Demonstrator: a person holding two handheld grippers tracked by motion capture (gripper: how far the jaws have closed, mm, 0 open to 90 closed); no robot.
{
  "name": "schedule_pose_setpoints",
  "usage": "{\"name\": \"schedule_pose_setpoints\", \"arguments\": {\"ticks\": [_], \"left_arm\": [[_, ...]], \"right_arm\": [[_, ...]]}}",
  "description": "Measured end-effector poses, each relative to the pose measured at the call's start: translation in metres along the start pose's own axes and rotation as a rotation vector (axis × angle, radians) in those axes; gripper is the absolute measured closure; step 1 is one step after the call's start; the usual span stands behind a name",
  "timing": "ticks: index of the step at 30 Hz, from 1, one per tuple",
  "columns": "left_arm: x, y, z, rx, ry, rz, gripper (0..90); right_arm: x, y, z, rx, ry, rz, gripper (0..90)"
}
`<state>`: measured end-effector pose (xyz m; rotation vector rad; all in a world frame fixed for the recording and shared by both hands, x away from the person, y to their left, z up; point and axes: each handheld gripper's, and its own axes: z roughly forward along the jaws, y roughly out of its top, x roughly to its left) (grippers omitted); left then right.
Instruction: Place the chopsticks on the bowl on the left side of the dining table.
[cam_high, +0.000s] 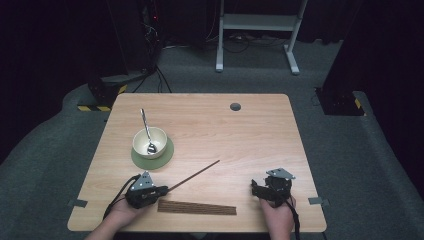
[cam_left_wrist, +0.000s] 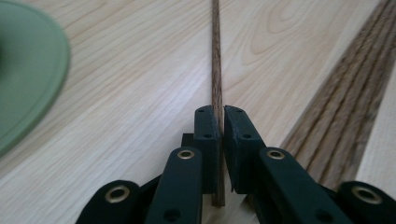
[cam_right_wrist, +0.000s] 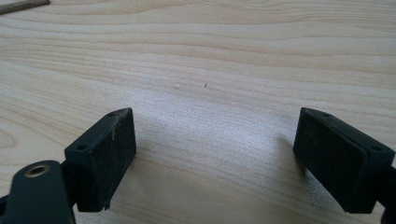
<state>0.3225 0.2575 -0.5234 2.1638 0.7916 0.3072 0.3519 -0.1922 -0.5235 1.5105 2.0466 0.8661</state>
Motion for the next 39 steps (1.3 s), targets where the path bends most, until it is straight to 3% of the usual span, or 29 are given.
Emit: {"name": "schedule_pose_setpoints", "arguments": {"ticks": [6,11,20,26,36,39], "left_arm": [[0.01,-0.003,-0.004,-0.006,0.041,-0.026,79.6],[0.003,0.004,0.005,-0.002,0.075,0.019,73.0],[0.008,0.01,0.01,0.012,0.034,0.03,72.6],[0.008,0.009,0.012,-0.009,0.024,0.035,80.5],[0.012,0.007,0.009,-0.014,-0.008,0.003,84.2],[0.015,0.006,0.006,-0.039,-0.019,-0.016,84.3]], "right_arm": [[0.003,0.001,0.001,0.011,-0.003,-0.026,10.9],[0.003,0.001,0.002,0.011,-0.003,-0.03,10.7],[0.004,0.0,0.001,0.011,-0.006,-0.026,10.6],[0.005,0.0,0.001,0.012,-0.006,-0.025,10.5],[0.005,0.0,0.001,0.013,-0.003,-0.026,10.0],[0.005,0.0,0.001,0.013,-0.003,-0.026,10.0]]}}
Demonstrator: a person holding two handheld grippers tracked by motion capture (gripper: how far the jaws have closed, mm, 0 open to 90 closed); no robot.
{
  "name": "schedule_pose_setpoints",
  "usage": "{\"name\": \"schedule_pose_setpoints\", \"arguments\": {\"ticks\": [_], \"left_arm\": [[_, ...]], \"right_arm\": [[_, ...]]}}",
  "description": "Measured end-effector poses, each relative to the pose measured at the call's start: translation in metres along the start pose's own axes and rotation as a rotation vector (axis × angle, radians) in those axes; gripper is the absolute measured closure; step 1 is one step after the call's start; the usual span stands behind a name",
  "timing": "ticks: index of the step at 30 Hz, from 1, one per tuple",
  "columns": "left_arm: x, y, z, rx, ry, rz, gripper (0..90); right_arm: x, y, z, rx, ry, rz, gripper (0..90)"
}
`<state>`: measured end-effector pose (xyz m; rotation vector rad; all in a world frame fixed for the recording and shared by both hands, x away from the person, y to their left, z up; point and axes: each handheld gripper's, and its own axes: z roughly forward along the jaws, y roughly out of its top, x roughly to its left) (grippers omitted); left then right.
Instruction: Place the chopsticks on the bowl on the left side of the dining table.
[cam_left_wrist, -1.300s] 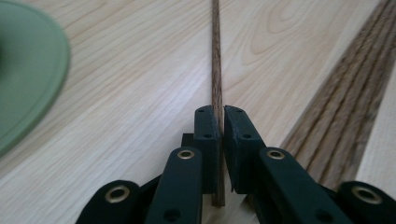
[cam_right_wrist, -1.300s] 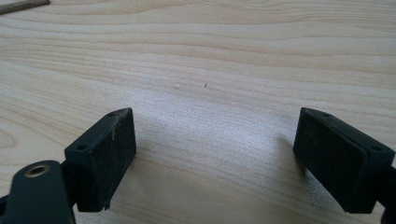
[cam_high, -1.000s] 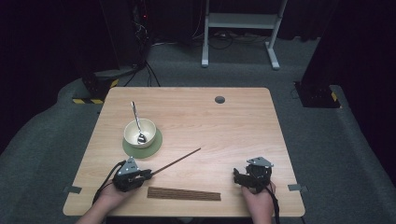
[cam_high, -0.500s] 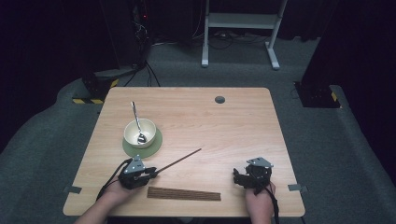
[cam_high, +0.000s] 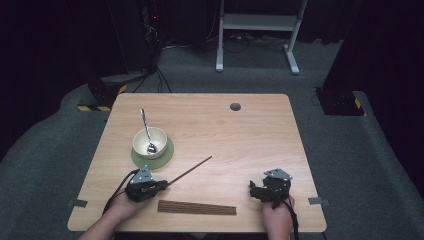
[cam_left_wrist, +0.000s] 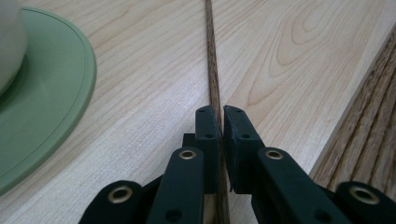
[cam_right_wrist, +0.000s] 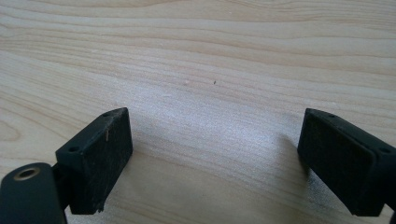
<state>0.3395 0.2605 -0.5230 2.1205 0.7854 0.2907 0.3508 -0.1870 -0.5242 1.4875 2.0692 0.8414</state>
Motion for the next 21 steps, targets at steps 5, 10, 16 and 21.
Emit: {"name": "schedule_pose_setpoints", "arguments": {"ticks": [5,10,16,21], "left_arm": [[0.004,0.003,-0.009,-0.053,-0.004,-0.014,84.4],[0.006,0.007,-0.019,-0.103,0.004,-0.029,84.4],[0.009,0.01,-0.028,-0.151,0.024,-0.045,84.4],[0.012,0.013,-0.037,-0.183,0.045,-0.046,84.4]], "right_arm": [[0.0,0.0,0.0,0.0,0.002,-0.004,9.9],[0.0,0.0,0.0,0.0,0.003,-0.005,10.0],[0.0,0.0,0.0,0.001,0.003,-0.005,10.0],[0.0,0.0,0.0,0.001,0.007,-0.007,10.0]]}}
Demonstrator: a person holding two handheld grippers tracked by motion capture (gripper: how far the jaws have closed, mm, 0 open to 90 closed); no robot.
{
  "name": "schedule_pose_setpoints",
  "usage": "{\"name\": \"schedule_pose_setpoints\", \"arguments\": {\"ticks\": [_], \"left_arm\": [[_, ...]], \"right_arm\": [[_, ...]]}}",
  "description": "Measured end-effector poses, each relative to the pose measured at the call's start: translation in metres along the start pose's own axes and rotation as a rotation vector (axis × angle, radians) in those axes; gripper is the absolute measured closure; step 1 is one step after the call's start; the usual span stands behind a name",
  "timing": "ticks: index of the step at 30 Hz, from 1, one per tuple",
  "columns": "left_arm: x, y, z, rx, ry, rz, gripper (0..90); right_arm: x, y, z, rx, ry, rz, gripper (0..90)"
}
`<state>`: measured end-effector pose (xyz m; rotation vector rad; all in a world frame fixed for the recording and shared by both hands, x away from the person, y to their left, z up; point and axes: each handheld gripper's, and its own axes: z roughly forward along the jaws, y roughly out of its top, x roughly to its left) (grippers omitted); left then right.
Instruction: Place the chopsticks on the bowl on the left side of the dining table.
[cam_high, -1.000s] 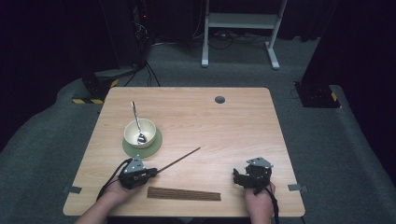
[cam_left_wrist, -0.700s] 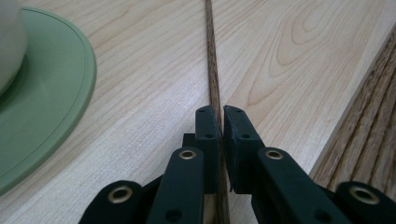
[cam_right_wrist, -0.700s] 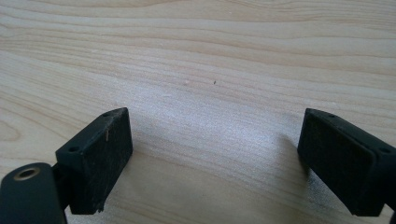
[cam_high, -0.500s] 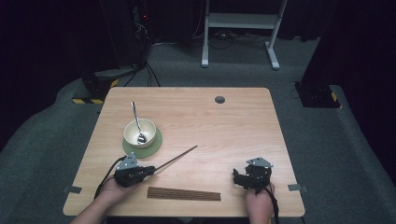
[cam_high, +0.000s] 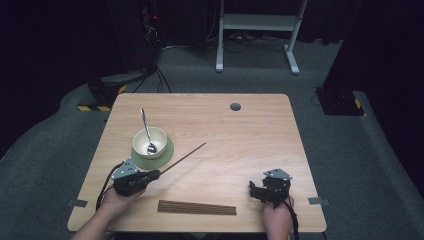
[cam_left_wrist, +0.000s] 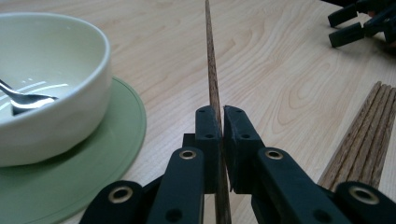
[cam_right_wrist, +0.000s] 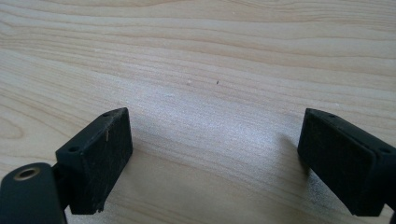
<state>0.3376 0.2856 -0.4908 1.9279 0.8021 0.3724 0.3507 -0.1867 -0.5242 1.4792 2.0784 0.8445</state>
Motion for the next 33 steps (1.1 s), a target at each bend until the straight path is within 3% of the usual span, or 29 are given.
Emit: {"name": "schedule_pose_setpoints", "arguments": {"ticks": [10,33], "left_arm": [[0.009,0.005,-0.014,-0.054,0.036,-0.025,84.4],[0.041,0.008,-0.037,-0.075,0.181,-0.089,84.4]], "right_arm": [[0.0,0.0,0.0,0.0,0.003,-0.002,10.0],[0.0,0.0,0.0,-0.001,0.004,-0.005,9.9]]}}
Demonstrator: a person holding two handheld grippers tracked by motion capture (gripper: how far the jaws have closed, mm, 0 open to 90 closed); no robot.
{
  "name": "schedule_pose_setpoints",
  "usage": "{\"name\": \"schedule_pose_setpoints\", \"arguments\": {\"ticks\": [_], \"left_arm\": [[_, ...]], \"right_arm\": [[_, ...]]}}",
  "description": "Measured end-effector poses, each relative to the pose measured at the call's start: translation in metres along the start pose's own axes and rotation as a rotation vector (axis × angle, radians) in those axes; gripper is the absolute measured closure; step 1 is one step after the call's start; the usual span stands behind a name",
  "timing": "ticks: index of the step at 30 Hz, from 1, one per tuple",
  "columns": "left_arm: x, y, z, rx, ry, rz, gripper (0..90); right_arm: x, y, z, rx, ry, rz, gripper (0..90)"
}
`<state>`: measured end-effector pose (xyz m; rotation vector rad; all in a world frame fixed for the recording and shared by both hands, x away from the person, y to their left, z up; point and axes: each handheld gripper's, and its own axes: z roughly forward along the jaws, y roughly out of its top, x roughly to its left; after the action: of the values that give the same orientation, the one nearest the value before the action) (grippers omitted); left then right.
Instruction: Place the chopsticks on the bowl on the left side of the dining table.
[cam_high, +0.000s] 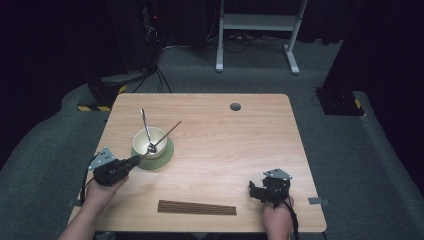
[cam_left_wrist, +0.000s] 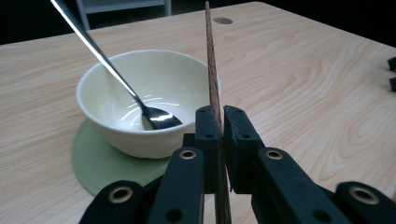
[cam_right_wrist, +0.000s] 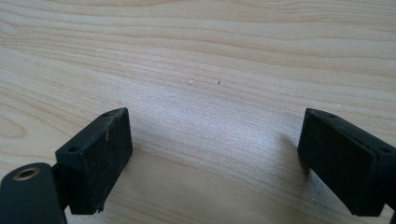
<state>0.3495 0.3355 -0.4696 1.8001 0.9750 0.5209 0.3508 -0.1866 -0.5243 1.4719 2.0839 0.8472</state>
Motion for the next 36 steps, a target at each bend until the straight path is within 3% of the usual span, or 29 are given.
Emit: {"name": "schedule_pose_setpoints", "arguments": {"ticks": [8,19,36], "left_arm": [[0.014,-0.003,0.004,0.014,0.055,-0.035,84.4],[0.021,-0.006,0.01,0.038,0.093,-0.048,84.4],[0.022,-0.005,0.01,0.035,0.098,-0.06,82.9]], "right_arm": [[0.0,0.0,0.0,0.001,0.001,0.001,9.7],[0.0,0.0,0.001,0.001,0.004,0.0,9.5],[0.001,0.0,0.0,0.002,0.005,-0.003,9.4]]}}
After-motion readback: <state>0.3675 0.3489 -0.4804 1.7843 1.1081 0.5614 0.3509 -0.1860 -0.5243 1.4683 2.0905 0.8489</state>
